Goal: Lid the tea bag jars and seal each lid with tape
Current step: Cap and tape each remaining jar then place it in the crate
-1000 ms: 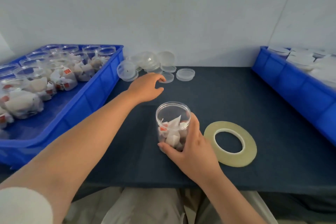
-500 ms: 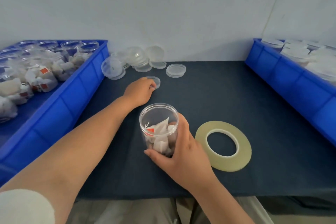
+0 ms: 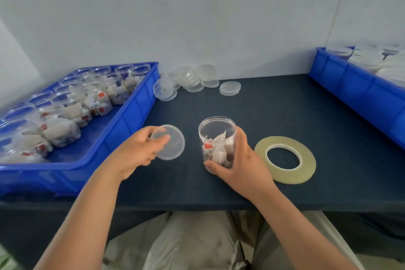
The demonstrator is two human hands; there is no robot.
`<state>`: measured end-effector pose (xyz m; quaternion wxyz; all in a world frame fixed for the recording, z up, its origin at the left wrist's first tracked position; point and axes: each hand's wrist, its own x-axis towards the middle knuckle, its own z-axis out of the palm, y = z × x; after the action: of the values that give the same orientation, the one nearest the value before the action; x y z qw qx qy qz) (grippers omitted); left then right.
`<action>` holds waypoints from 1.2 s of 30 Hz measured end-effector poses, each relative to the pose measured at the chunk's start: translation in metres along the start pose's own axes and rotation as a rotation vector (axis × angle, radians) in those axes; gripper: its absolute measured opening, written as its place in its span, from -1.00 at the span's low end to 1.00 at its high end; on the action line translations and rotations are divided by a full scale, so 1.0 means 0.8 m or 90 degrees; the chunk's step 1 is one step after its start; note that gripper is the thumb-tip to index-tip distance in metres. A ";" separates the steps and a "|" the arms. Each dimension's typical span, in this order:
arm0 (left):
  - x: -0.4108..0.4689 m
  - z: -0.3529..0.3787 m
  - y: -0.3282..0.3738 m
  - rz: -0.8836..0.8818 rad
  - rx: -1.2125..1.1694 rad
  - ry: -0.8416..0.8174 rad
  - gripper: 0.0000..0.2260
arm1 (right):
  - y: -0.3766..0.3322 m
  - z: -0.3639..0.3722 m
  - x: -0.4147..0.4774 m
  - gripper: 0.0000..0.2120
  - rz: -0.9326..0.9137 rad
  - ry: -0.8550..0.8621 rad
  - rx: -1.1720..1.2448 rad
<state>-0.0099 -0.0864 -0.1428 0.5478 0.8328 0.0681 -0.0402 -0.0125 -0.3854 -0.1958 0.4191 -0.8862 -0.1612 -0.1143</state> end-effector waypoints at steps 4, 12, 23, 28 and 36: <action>-0.008 0.019 -0.022 -0.026 0.258 0.036 -0.76 | 0.002 0.002 -0.001 0.00 0.007 -0.005 0.003; -0.017 0.048 -0.022 0.053 0.631 0.086 -0.03 | 0.006 0.004 0.001 -0.01 -0.001 0.011 -0.011; -0.026 0.061 0.052 0.295 0.331 0.215 -0.36 | 0.000 -0.002 -0.001 -0.09 -0.012 0.018 -0.016; -0.034 0.084 0.130 0.381 0.582 0.048 -0.24 | -0.002 -0.004 -0.007 -0.08 -0.041 0.006 -0.022; -0.016 0.107 0.159 0.325 0.838 -0.048 -0.29 | 0.000 -0.005 -0.004 -0.11 -0.041 -0.002 0.000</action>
<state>-0.0021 -0.2155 -0.0598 -0.0752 0.9792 -0.1866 0.0278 -0.0161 -0.3892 -0.1943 0.4152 -0.8806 -0.1902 -0.1266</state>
